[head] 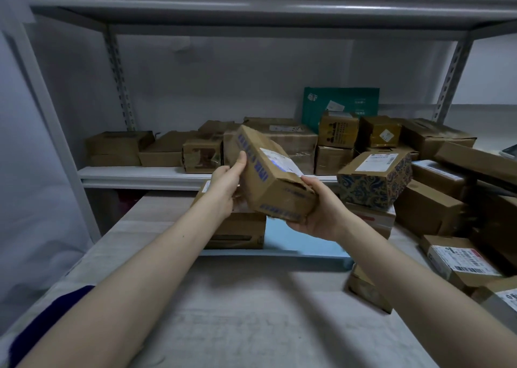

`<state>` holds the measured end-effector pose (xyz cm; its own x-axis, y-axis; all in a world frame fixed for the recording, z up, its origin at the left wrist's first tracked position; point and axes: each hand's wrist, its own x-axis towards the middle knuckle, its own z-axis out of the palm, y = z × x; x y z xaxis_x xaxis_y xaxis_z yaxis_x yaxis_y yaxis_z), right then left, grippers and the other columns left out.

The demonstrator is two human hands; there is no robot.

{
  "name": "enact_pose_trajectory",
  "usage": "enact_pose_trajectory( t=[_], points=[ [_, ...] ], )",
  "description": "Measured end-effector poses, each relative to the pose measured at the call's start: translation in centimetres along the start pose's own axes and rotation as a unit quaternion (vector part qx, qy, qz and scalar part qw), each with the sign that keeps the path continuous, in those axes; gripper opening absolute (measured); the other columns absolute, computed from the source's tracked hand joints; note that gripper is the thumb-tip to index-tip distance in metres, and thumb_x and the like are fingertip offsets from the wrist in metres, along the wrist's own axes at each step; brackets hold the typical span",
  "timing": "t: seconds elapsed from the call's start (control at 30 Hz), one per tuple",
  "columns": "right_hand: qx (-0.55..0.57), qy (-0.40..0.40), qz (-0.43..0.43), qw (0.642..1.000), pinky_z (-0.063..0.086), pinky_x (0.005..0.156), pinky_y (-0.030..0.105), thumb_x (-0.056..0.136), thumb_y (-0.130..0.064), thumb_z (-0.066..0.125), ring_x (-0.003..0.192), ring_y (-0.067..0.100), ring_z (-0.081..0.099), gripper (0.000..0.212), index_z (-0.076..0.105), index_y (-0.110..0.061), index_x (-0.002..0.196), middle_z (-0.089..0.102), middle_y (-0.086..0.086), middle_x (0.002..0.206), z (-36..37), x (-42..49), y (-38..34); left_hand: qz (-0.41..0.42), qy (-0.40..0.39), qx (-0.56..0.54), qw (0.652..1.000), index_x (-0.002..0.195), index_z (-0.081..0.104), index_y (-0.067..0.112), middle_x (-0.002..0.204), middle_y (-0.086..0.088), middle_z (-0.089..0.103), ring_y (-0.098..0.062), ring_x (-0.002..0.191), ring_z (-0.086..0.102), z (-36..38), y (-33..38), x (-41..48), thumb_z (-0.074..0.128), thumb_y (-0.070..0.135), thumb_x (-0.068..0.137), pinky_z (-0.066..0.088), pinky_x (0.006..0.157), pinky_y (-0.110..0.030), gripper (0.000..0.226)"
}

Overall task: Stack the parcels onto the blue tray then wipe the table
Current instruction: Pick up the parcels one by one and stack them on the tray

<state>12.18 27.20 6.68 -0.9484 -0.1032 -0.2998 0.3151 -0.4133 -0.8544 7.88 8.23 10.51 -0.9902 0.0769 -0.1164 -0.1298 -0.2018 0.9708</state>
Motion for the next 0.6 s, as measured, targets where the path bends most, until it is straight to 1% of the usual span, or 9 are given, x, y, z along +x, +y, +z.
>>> enact_pose_trajectory(
  t=[0.07, 0.1, 0.17, 0.27, 0.33, 0.4, 0.47, 0.53, 0.6],
  points=[
    [0.041, -0.025, 0.015, 0.999, 0.055, 0.077, 0.035, 0.081, -0.047, 0.058, 0.095, 0.027, 0.063, 0.041, 0.065, -0.019, 0.110, 0.065, 0.010, 0.111, 0.3, 0.0, 0.2, 0.025, -0.021, -0.019, 0.999, 0.097, 0.058, 0.017, 0.096, -0.003, 0.068, -0.020, 0.087, 0.066, -0.4, 0.3, 0.2, 0.058, 0.040, 0.094, 0.055, 0.069, -0.038, 0.023],
    [0.062, -0.043, 0.026, 0.997, 0.056, 0.076, 0.035, 0.077, -0.047, 0.059, 0.093, 0.028, 0.064, 0.048, 0.065, -0.017, 0.115, 0.064, 0.012, 0.114, 0.4, 0.1, 0.3, 0.036, -0.032, -0.027, 0.999, 0.095, 0.059, 0.018, 0.096, -0.004, 0.068, -0.022, 0.089, 0.067, -0.7, 0.4, 0.3, 0.059, 0.035, 0.094, 0.054, 0.073, -0.040, 0.017],
    [0.113, -0.084, 0.045, 0.989, 0.056, 0.078, 0.037, 0.068, -0.048, 0.063, 0.088, 0.030, 0.065, 0.061, 0.067, -0.012, 0.117, 0.065, 0.016, 0.112, 0.6, 0.1, 0.6, 0.054, -0.047, -0.023, 0.997, 0.099, 0.060, 0.019, 0.099, -0.005, 0.070, -0.023, 0.096, 0.067, -1.1, 0.6, 0.2, 0.062, 0.031, 0.092, 0.051, 0.073, -0.038, 0.013],
    [0.145, -0.123, 0.058, 0.980, 0.058, 0.073, 0.039, 0.069, -0.055, 0.062, 0.080, 0.030, 0.069, 0.060, 0.075, -0.008, 0.105, 0.069, 0.017, 0.102, 1.1, 0.2, 1.1, 0.066, -0.061, -0.015, 0.996, 0.117, 0.060, 0.019, 0.113, -0.007, 0.069, -0.022, 0.107, 0.064, -1.3, 0.6, -0.2, 0.070, 0.028, 0.086, 0.049, 0.076, -0.037, 0.033],
    [0.143, -0.137, 0.074, 0.977, 0.062, 0.062, 0.038, 0.078, -0.062, 0.056, 0.078, 0.029, 0.069, 0.066, 0.069, -0.010, 0.116, 0.067, 0.017, 0.102, 1.2, 0.7, 1.3, 0.064, -0.070, -0.007, 0.995, 0.126, 0.056, 0.023, 0.118, -0.004, 0.068, -0.021, 0.112, 0.062, -1.3, 0.5, -0.3, 0.075, 0.024, 0.080, 0.049, 0.080, -0.040, 0.050],
    [0.135, -0.162, 0.094, 0.973, 0.060, 0.054, 0.034, 0.082, -0.066, 0.049, 0.074, 0.028, 0.069, 0.072, 0.060, -0.010, 0.126, 0.064, 0.018, 0.101, 1.2, 1.0, 1.3, 0.068, -0.074, 0.007, 0.995, 0.133, 0.050, 0.028, 0.124, -0.005, 0.064, -0.021, 0.118, 0.057, -1.4, 0.2, -0.1, 0.079, 0.017, 0.076, 0.048, 0.087, -0.044, 0.064],
    [0.139, -0.193, 0.120, 0.964, 0.059, 0.052, 0.030, 0.084, -0.066, 0.045, 0.070, 0.028, 0.069, 0.073, 0.059, -0.007, 0.124, 0.063, 0.021, 0.098, 1.3, 1.2, 1.1, 0.081, -0.071, 0.012, 0.994, 0.135, 0.046, 0.031, 0.131, -0.004, 0.058, -0.021, 0.122, 0.052, -1.5, 0.0, 0.0, 0.080, 0.013, 0.074, 0.047, 0.087, -0.043, 0.072],
    [0.158, -0.230, 0.137, 0.950, 0.058, 0.055, 0.028, 0.085, -0.064, 0.044, 0.070, 0.029, 0.069, 0.072, 0.060, -0.005, 0.123, 0.063, 0.023, 0.099, 1.6, 1.2, 0.9, 0.097, -0.064, 0.024, 0.993, 0.140, 0.041, 0.030, 0.134, -0.004, 0.053, -0.021, 0.120, 0.050, -1.6, 0.0, 0.0, 0.080, 0.010, 0.074, 0.050, 0.086, -0.042, 0.079],
    [0.184, -0.249, 0.142, 0.940, 0.058, 0.055, 0.028, 0.084, -0.058, 0.047, 0.068, 0.029, 0.069, 0.068, 0.060, -0.004, 0.124, 0.062, 0.024, 0.100, 1.9, 1.4, 0.7, 0.117, -0.057, 0.062, 0.990, 0.143, 0.039, 0.028, 0.133, -0.006, 0.053, -0.023, 0.118, 0.052, -1.8, -0.1, 0.2, 0.081, 0.005, 0.072, 0.049, 0.095, -0.047, 0.085]
  ],
)
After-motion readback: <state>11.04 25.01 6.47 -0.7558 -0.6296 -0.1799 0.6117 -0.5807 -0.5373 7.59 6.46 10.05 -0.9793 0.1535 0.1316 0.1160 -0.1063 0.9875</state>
